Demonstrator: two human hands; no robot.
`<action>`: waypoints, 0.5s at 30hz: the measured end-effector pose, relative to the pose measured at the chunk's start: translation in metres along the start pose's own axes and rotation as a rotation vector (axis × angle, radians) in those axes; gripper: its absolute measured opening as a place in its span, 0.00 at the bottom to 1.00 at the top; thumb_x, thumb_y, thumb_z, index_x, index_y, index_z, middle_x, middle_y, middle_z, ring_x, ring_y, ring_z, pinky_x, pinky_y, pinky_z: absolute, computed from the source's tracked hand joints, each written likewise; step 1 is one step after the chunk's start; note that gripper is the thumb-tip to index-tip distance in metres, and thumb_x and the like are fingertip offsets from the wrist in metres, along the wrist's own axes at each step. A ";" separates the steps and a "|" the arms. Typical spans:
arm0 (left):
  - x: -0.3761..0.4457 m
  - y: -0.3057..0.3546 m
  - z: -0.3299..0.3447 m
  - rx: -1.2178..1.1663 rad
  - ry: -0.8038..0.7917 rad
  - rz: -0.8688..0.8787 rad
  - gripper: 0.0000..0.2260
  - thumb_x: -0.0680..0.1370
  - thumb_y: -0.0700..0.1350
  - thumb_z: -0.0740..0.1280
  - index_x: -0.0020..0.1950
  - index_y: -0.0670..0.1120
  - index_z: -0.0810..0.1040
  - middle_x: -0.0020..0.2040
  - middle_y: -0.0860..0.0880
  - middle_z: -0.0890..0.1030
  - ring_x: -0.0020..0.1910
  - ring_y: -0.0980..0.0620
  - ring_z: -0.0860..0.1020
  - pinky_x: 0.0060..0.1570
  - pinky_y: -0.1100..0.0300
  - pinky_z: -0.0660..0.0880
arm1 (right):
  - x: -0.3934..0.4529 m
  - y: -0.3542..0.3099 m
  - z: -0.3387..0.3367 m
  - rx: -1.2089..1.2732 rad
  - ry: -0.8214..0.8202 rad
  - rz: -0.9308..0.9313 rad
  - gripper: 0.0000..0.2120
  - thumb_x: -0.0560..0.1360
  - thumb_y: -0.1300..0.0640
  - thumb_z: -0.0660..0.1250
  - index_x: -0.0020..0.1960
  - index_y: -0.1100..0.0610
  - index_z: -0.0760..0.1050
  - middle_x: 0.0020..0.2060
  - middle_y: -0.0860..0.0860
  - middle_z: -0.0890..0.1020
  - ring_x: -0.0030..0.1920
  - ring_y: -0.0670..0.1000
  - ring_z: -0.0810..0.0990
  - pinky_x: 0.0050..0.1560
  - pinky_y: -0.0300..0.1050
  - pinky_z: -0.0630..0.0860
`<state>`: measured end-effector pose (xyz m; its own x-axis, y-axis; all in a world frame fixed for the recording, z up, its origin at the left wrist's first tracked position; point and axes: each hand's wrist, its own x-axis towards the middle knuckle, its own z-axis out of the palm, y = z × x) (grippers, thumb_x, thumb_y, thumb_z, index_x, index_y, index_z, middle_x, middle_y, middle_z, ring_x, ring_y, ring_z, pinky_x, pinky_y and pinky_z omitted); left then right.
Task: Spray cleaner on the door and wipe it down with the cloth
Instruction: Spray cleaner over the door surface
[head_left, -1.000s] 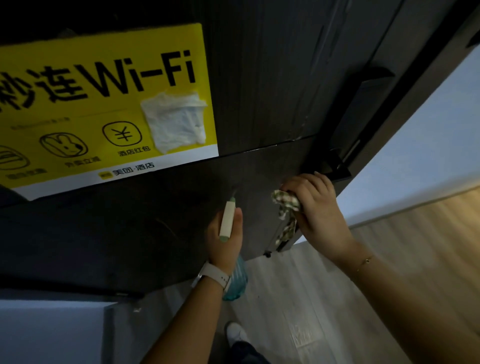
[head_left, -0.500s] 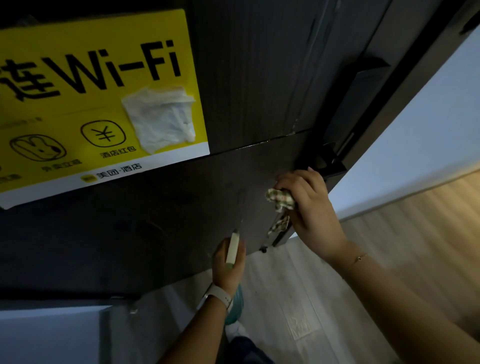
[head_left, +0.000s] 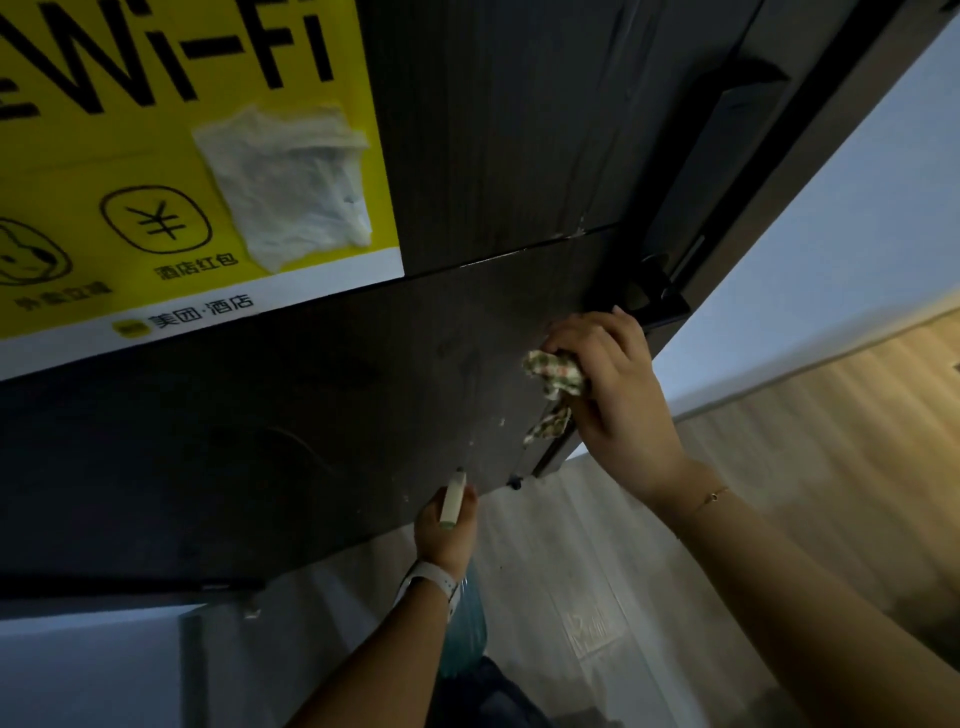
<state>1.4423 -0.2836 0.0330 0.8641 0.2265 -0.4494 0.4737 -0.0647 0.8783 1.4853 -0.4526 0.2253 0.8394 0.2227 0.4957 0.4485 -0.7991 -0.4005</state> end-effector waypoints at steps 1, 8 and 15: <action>-0.003 -0.001 -0.004 -0.011 -0.010 0.005 0.11 0.77 0.39 0.68 0.36 0.49 0.75 0.32 0.51 0.76 0.32 0.53 0.74 0.32 0.64 0.72 | -0.001 -0.001 0.001 -0.004 0.002 0.005 0.11 0.79 0.57 0.59 0.58 0.58 0.75 0.55 0.53 0.79 0.61 0.58 0.73 0.71 0.61 0.61; -0.039 -0.015 -0.069 0.009 -0.059 0.174 0.12 0.74 0.37 0.71 0.48 0.54 0.79 0.44 0.49 0.83 0.42 0.53 0.81 0.44 0.59 0.79 | -0.017 -0.033 0.010 0.088 0.137 0.049 0.10 0.82 0.53 0.58 0.58 0.56 0.72 0.56 0.55 0.78 0.60 0.55 0.75 0.63 0.49 0.71; -0.068 -0.028 -0.178 0.419 0.176 0.491 0.13 0.73 0.56 0.72 0.46 0.47 0.82 0.40 0.50 0.81 0.38 0.52 0.79 0.39 0.55 0.78 | -0.051 -0.119 0.086 0.286 0.010 0.177 0.11 0.75 0.63 0.61 0.54 0.50 0.72 0.48 0.46 0.74 0.49 0.42 0.71 0.51 0.32 0.66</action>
<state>1.3398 -0.1244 0.0683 0.9724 0.2275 0.0512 0.0889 -0.5644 0.8207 1.4153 -0.3205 0.1817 0.9097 0.0877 0.4059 0.3649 -0.6355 -0.6804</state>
